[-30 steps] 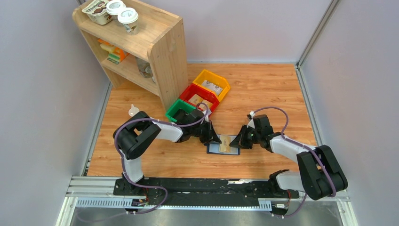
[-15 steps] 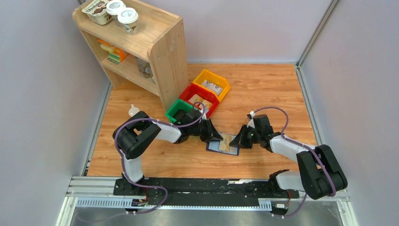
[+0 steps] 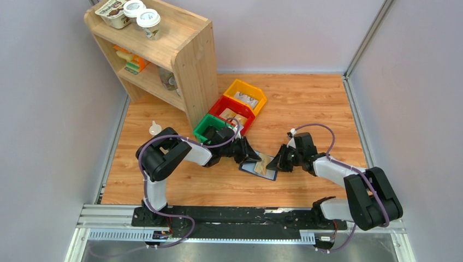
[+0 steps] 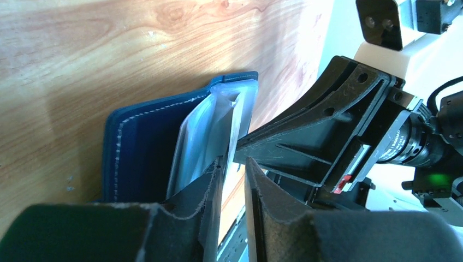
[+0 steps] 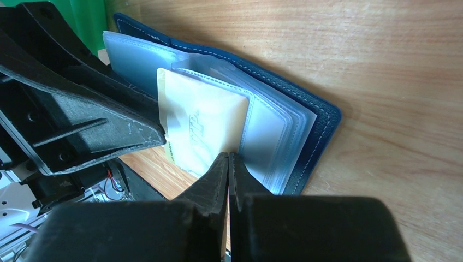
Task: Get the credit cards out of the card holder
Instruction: Remove the credit card from the card holder.
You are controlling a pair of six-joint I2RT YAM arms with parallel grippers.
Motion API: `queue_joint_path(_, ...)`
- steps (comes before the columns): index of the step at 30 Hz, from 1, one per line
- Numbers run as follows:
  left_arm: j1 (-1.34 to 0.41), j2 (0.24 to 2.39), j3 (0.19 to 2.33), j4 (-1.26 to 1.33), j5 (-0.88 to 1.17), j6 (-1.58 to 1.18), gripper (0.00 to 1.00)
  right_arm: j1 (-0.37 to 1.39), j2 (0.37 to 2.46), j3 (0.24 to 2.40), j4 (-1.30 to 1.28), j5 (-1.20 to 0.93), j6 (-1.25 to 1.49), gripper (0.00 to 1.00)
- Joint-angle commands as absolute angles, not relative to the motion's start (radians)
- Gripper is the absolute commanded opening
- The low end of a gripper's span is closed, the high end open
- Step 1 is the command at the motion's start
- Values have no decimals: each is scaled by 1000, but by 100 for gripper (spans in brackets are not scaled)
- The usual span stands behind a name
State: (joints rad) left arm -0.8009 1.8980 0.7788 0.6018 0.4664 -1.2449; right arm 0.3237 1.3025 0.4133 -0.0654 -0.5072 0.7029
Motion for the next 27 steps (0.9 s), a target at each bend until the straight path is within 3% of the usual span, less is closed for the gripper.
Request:
queue_joint_path(1, -828, 1927, 833, 704, 567, -1253, 31, 328, 1336, 407, -120, -426, 670, 1)
queue_joint_path(6, -834, 1940, 851, 701, 592, -1236, 32, 327, 1336, 411, -127, -425, 667, 1)
queue_joint_path(12, -831, 1904, 831, 700, 580, -1207, 11, 327, 1344, 417, -163, -397, 657, 1)
queue_joint_path(14, -828, 1881, 827, 698, 577, -1200, 9, 328, 1351, 420, -172, -391, 652, 1)
queue_joint_path(27, -793, 1819, 784, 700, 569, -1189, 11, 327, 1388, 416, -178, -377, 643, 1)
